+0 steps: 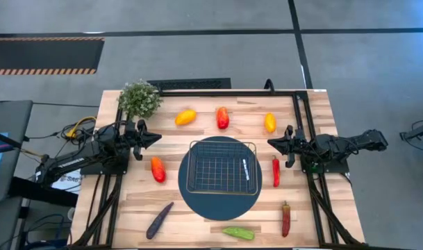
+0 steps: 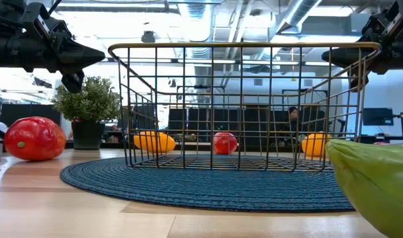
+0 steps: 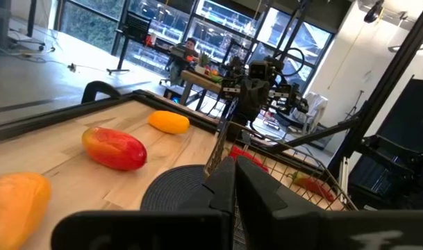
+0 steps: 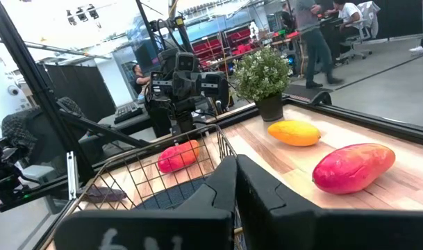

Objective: Build produce basket
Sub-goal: Put the bottom red mango into the gold wire basket

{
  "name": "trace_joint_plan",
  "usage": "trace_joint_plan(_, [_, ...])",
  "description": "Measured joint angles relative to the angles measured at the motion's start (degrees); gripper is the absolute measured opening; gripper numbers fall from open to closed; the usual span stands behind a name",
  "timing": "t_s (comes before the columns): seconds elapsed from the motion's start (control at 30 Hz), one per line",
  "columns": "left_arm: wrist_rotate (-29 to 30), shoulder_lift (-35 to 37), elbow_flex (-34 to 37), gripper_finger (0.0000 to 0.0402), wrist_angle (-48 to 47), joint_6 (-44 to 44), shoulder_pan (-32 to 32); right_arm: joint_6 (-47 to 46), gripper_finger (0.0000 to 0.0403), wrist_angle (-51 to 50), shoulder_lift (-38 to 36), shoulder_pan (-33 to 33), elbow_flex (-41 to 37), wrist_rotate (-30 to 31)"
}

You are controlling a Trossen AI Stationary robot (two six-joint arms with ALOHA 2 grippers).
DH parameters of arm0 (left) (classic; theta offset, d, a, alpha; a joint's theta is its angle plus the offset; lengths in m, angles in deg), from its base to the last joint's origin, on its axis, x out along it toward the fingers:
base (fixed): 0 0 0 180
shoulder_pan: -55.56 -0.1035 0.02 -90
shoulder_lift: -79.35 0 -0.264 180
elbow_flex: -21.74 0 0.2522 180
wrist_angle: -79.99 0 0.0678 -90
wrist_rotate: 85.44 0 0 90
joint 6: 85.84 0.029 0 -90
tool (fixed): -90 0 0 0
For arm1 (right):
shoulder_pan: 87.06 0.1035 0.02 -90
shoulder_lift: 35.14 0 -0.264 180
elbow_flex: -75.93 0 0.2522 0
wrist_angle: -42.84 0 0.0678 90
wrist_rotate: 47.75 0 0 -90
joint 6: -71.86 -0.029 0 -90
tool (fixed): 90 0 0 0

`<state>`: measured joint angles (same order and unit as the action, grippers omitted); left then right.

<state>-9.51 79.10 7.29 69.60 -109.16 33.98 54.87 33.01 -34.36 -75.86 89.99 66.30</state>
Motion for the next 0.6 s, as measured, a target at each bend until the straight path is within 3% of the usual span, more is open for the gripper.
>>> trace_joint_plan(0.3, [0.2,0.0,0.0,0.0000,0.0,-0.1,0.0,0.0,0.0033,0.0,0.0,0.0,0.0,0.0])
trace_joint_plan(0.43, [1.2,0.0,0.0,0.0000,0.5,-6.6,0.0,0.0,0.0033,0.0,0.0,0.0,0.0,0.0])
trace_joint_plan(0.6, [8.0,0.0,0.0,0.0000,0.4,-15.5,0.0,0.1,0.0033,1.3,0.0,-0.7,0.0,3.1])
